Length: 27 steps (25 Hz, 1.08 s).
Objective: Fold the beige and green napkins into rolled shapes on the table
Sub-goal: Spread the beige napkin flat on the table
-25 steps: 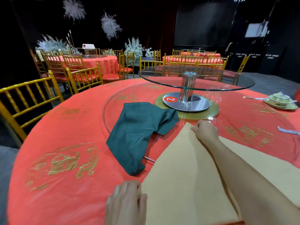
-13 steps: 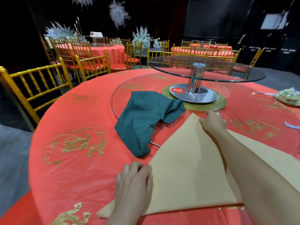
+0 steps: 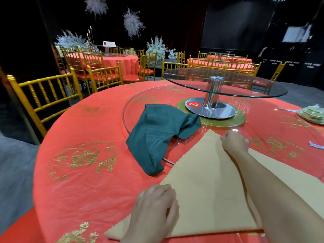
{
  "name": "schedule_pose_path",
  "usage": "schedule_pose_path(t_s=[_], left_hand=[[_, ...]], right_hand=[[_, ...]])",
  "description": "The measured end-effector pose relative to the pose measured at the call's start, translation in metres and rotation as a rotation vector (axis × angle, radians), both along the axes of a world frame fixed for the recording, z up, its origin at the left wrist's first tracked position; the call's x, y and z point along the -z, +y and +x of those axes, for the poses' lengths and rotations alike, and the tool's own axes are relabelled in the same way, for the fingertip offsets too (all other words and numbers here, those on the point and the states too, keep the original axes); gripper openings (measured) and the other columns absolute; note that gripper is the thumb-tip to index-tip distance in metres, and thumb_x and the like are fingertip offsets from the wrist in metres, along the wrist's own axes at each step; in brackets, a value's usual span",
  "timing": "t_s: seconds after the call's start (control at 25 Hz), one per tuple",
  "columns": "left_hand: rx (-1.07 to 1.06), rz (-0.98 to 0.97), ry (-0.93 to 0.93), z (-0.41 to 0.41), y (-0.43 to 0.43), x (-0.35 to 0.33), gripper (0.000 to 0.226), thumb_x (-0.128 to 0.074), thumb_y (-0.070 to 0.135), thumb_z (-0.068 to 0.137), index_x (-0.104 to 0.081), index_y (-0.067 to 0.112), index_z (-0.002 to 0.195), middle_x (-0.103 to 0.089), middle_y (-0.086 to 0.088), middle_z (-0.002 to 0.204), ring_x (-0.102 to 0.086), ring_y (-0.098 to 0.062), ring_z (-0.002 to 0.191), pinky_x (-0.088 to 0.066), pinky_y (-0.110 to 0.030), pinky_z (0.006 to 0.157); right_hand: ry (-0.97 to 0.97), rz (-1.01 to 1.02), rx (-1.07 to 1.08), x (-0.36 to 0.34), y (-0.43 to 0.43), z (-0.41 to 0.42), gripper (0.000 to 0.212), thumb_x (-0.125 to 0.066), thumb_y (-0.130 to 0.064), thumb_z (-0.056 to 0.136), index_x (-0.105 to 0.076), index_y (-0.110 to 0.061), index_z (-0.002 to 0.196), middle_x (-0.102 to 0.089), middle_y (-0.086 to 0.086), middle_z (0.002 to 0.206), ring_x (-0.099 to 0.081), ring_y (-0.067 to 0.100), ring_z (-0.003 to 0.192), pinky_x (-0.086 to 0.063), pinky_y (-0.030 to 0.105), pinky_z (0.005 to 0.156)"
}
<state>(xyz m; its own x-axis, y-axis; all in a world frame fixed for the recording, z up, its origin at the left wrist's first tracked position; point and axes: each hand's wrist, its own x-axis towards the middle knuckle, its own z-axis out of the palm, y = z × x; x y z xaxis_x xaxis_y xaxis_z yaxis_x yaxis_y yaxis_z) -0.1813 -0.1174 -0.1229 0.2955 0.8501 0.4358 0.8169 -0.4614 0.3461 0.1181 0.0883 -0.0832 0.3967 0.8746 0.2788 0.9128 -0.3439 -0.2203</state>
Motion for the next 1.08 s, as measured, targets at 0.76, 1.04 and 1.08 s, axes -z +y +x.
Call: schedule_pose_path(t_s=[0.76,1.04,1.08], left_hand=[[0.026,-0.191,0.347,0.013,-0.003,-0.013,0.091,0.005,0.064,0.071,-0.025,0.018,0.144,-0.015,-0.002,0.157,-0.011,-0.017,0.145,-0.013,-0.039,0.115],[0.385,0.152,0.45,0.072,-0.034,-0.019,0.039,-0.045,0.055,0.074,-0.064,0.023,0.085,-0.066,0.008,0.08,-0.066,-0.015,0.073,-0.051,-0.023,0.047],[0.396,0.144,0.524,0.074,-0.035,-0.024,0.029,-0.056,0.051,0.068,-0.061,0.024,0.076,-0.061,0.009,0.068,-0.063,-0.013,0.061,-0.043,-0.021,0.039]], right_hand=[[0.04,-0.104,-0.682,0.014,-0.269,0.047,0.09,-0.022,-0.088,0.072,-0.032,-0.031,0.141,-0.015,-0.022,0.148,-0.011,-0.008,0.138,-0.009,0.008,0.11],[-0.523,0.223,-0.728,0.024,-0.278,0.077,0.03,-0.046,-0.023,0.087,-0.07,-0.013,0.103,-0.07,0.005,0.107,-0.067,0.019,0.091,-0.052,0.036,0.086],[-0.559,0.224,-0.684,0.023,-0.276,0.079,0.03,-0.046,-0.018,0.083,-0.072,-0.013,0.097,-0.071,0.005,0.101,-0.068,0.019,0.087,-0.053,0.035,0.083]])
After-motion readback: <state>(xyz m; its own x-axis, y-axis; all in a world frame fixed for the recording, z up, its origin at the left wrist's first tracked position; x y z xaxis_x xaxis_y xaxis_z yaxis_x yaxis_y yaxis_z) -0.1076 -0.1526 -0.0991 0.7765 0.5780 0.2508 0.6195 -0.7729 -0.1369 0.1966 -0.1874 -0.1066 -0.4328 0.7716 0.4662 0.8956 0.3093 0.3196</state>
